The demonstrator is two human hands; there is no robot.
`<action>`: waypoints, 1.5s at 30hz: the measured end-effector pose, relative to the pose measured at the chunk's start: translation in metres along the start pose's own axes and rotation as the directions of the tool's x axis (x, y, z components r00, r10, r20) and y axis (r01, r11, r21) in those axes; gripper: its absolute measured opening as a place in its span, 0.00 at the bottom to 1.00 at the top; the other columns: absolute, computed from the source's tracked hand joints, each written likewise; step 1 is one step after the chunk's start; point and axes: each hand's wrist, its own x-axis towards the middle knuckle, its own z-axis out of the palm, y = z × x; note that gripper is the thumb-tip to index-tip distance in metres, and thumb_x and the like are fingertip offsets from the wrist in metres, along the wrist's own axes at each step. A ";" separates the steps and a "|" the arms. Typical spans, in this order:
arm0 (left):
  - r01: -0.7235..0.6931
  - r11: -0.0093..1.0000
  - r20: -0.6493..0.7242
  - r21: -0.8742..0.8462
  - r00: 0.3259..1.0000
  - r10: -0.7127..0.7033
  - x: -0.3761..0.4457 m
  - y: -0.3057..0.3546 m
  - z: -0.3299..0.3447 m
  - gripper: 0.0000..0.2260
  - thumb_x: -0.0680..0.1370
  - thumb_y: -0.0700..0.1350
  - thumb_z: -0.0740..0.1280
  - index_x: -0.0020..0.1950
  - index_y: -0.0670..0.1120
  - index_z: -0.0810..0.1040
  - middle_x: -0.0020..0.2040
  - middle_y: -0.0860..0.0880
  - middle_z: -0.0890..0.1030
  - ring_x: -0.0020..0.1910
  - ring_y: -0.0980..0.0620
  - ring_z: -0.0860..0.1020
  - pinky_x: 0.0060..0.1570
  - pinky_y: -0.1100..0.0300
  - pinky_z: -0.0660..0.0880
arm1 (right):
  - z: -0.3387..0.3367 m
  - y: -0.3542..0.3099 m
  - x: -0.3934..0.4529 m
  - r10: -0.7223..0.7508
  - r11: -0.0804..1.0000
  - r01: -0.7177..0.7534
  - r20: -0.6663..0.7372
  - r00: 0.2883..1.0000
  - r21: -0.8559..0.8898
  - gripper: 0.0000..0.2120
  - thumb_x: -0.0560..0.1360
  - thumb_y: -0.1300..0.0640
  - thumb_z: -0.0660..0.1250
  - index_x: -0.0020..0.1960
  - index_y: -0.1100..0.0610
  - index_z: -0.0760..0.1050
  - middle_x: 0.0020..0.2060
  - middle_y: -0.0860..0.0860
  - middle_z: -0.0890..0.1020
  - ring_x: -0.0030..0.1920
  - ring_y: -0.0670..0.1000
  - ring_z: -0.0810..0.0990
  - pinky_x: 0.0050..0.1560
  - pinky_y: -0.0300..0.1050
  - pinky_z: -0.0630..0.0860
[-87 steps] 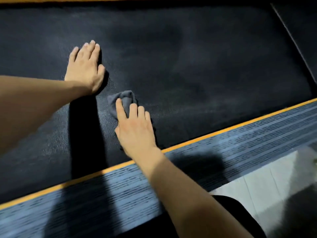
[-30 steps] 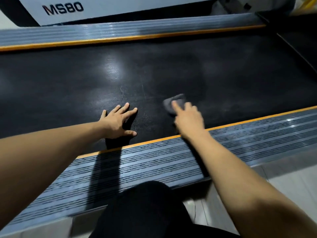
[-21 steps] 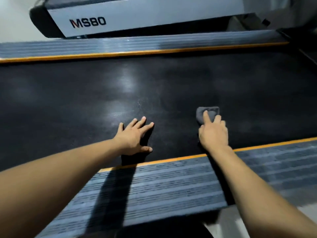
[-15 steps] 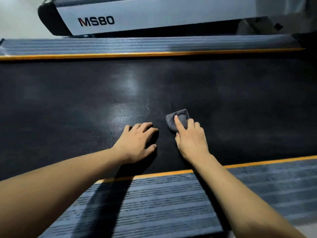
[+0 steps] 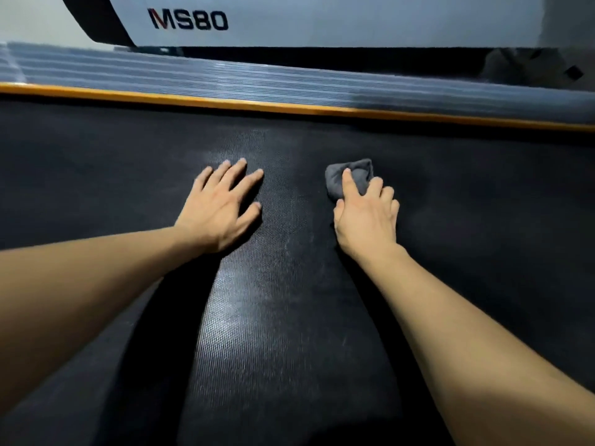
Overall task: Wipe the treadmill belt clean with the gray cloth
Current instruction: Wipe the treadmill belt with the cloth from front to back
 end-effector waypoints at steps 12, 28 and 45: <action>0.008 1.000 -0.041 -0.016 0.999 -0.008 0.011 0.001 0.011 0.29 0.81 0.61 0.49 0.82 0.57 0.55 0.83 0.49 0.56 0.82 0.46 0.53 0.80 0.44 0.49 | 0.025 -0.026 0.109 0.088 0.967 -0.058 -0.111 0.990 0.248 0.26 0.75 0.53 0.58 0.72 0.58 0.69 0.69 0.64 0.68 0.65 0.65 0.70 0.66 0.56 0.68; 0.038 0.997 -0.043 -0.065 0.998 -0.041 0.011 0.006 0.003 0.30 0.81 0.56 0.52 0.81 0.44 0.60 0.83 0.46 0.58 0.83 0.49 0.52 0.81 0.46 0.48 | 0.025 -0.023 0.125 0.248 0.941 -0.223 -0.072 0.966 0.255 0.27 0.79 0.54 0.61 0.77 0.54 0.62 0.77 0.60 0.59 0.74 0.61 0.62 0.73 0.53 0.60; 0.059 0.996 -0.085 -0.071 0.994 -0.065 0.010 0.003 0.006 0.30 0.80 0.52 0.52 0.81 0.42 0.60 0.82 0.44 0.60 0.82 0.46 0.55 0.81 0.47 0.50 | 0.031 -0.014 0.095 0.228 0.949 -0.178 -0.173 0.958 0.261 0.26 0.78 0.56 0.59 0.76 0.56 0.65 0.74 0.64 0.64 0.71 0.64 0.66 0.70 0.55 0.64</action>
